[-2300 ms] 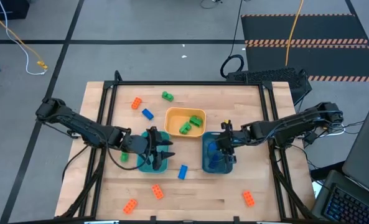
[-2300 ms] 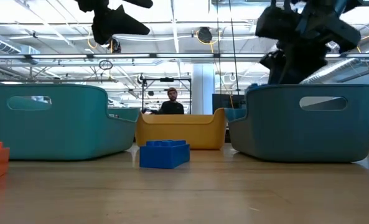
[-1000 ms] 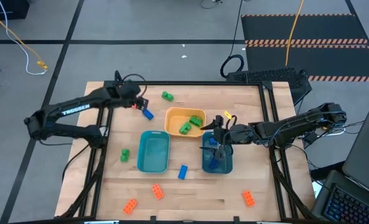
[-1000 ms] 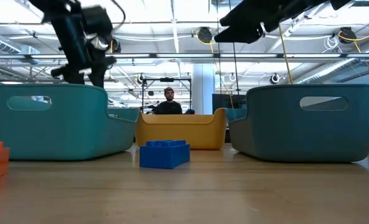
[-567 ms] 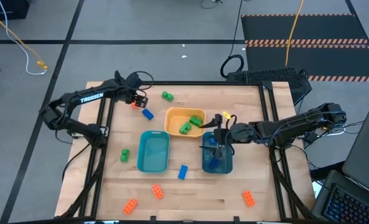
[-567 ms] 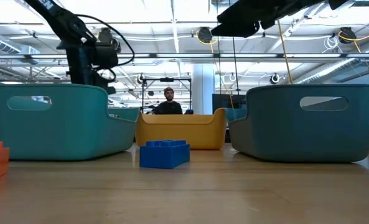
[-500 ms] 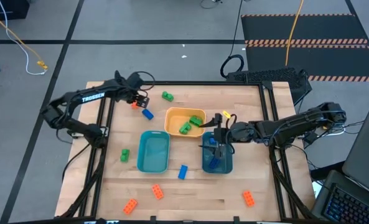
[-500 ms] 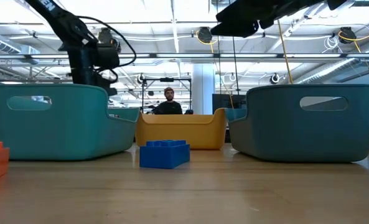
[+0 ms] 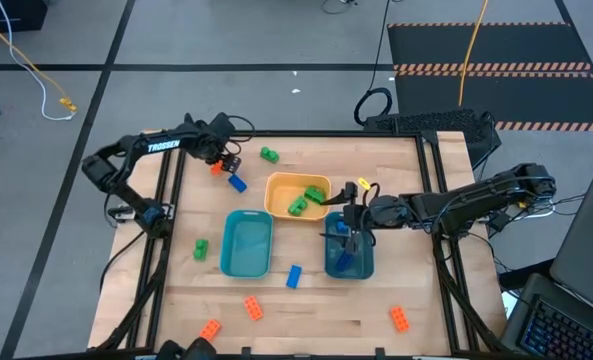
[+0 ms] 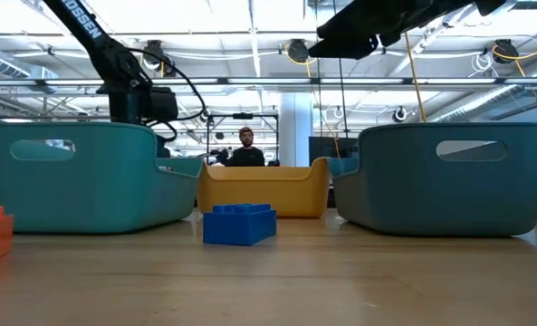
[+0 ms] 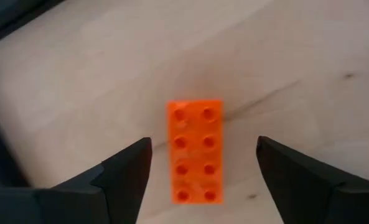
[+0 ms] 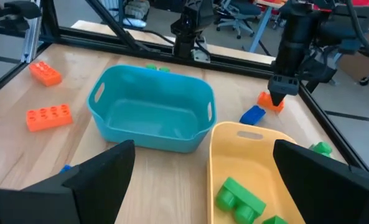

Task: Sort & place blocks by color
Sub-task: Put the orange game piece into the light blue bin

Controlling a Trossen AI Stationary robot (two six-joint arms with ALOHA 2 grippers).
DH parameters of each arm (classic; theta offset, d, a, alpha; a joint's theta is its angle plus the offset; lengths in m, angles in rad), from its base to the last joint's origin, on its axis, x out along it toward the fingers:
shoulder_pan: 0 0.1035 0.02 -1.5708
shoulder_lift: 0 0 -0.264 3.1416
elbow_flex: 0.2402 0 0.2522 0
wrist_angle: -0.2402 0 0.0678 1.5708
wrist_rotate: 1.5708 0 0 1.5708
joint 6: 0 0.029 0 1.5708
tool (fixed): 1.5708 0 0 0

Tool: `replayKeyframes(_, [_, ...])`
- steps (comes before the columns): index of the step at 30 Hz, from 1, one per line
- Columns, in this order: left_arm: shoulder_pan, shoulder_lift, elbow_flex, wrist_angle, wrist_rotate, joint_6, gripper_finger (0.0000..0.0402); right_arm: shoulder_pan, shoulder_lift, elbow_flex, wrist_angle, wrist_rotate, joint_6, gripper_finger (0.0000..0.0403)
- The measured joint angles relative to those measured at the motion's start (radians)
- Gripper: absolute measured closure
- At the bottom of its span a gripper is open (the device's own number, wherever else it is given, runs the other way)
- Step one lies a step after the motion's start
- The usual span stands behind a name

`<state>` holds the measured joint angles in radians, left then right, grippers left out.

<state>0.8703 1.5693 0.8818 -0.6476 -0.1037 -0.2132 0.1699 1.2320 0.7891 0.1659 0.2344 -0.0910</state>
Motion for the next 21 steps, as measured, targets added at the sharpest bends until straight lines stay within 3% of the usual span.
replayKeyframes(7, [0.0,0.09,0.001,-0.006,-0.007,-0.024,0.0082,0.0,0.0,0.0,-0.018,0.0,0.0,0.0026])
replayKeyframes(12, [-0.002,0.091,0.004,-0.01,-0.014,-0.033,0.0113,0.0,0.0,0.0,-0.018,0.0,0.0,0.0026])
replayKeyframes(16, [-0.006,0.067,0.061,-0.123,-0.028,-0.025,0.0187,0.0,0.0,0.0,-0.018,0.0,-0.016,0.0026])
replayKeyframes(21, [-0.032,0.015,0.219,-0.338,0.001,0.01,0.0342,0.0,-0.01,0.0,-0.02,0.001,-0.029,0.0026])
